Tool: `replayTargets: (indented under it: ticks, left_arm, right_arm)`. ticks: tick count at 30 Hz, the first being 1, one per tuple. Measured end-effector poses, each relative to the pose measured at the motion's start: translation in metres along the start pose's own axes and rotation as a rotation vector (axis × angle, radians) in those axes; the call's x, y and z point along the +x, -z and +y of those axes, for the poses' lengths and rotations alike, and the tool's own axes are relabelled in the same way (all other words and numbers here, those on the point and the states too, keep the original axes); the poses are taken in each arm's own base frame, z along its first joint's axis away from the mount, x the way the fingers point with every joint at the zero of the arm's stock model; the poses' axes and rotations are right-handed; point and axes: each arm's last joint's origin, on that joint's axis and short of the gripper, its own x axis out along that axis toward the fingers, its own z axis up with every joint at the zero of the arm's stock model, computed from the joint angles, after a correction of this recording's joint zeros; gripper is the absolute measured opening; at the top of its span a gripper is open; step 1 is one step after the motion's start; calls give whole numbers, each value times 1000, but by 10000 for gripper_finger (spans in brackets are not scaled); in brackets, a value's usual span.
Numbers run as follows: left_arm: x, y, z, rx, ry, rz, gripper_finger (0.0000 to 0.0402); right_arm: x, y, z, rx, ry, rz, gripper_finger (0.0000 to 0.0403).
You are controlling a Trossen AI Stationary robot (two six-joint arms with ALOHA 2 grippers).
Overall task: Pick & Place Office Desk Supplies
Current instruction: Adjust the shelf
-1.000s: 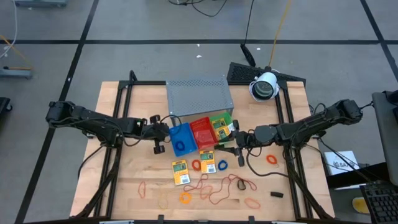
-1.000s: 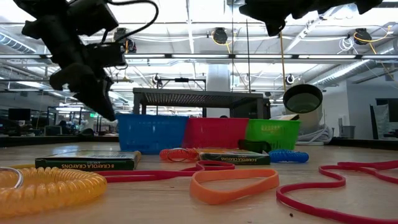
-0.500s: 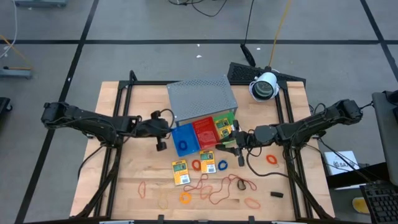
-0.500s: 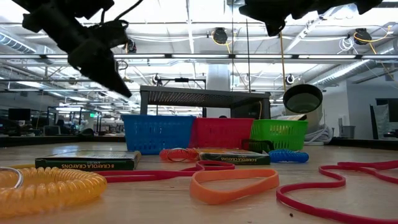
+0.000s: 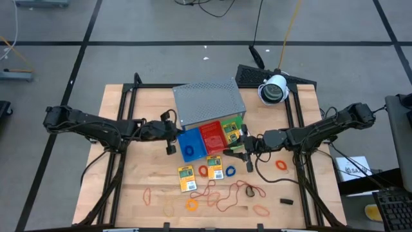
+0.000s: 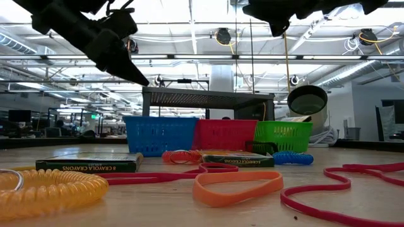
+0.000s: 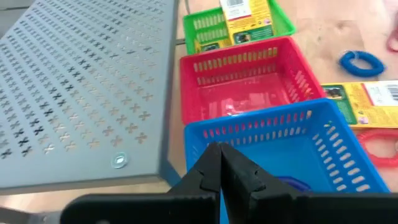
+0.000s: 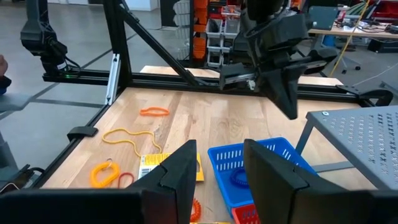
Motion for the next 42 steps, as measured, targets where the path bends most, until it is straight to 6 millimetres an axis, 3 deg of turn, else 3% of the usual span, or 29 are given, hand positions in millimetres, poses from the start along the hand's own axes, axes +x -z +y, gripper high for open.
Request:
replayTargets:
  ticks: [26,38,42]
  left_arm:
    - [25,17,43,-12,-240,155,1]
    - [26,17,52,-12,-265,155,1]
    - [26,14,48,-18,-196,117,1]
  right_arm:
    - [0,0,0,0,0,1,125]
    - [0,0,0,0,0,1,125]
    - [0,0,0,0,0,1,125]
